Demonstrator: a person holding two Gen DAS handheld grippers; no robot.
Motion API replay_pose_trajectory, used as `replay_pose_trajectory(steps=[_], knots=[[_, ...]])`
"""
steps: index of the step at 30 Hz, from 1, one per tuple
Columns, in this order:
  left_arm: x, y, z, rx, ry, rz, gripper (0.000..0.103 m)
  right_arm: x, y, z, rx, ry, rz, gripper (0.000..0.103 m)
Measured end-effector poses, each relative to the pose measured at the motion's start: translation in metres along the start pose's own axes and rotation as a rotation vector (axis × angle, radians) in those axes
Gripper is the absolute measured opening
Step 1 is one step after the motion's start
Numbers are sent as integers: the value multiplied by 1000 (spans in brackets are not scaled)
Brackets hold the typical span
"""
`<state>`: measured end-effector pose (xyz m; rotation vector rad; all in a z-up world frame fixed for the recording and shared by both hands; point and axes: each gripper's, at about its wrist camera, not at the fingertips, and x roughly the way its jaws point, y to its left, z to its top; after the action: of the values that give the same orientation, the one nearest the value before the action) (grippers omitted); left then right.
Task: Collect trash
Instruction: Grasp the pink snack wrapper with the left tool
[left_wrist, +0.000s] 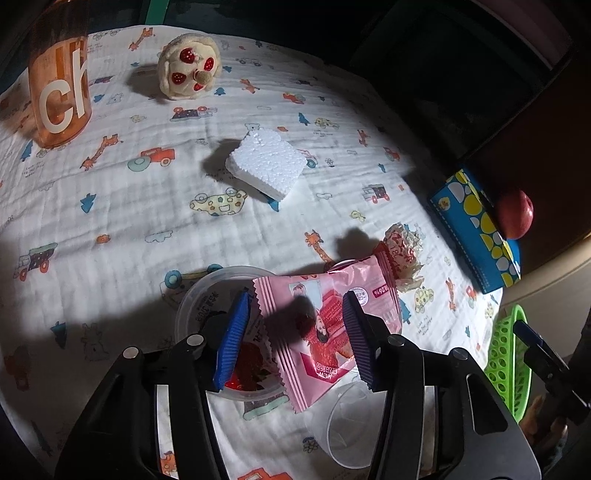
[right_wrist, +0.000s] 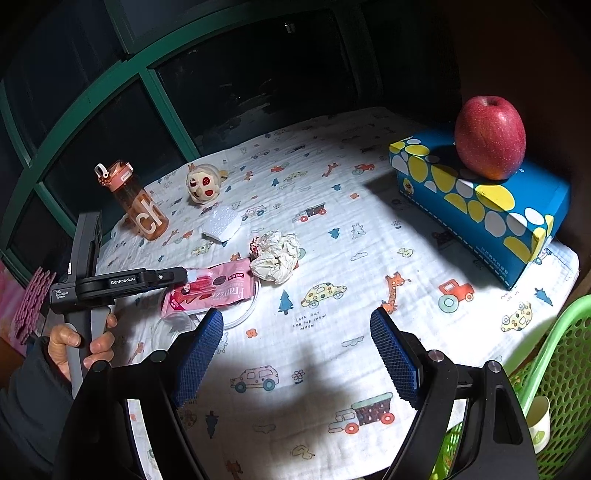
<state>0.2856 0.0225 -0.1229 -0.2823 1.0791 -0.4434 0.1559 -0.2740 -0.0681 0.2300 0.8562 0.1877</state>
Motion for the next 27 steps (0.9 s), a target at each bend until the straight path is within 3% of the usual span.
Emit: replay_pose_trajectory(steps=[3, 8, 14, 27], knots=[[3, 1, -1, -7, 12, -10, 47, 4, 1, 1, -1, 6, 2, 79], [9, 4, -3, -18, 26, -10, 27, 8, 4, 2, -8, 10, 5, 79], [-1, 1, -3, -22, 4, -16, 12, 19, 11, 4, -22, 22, 18, 79], [-65, -8, 11, -6, -121, -77, 8, 75, 18, 24, -23, 68, 58, 77]])
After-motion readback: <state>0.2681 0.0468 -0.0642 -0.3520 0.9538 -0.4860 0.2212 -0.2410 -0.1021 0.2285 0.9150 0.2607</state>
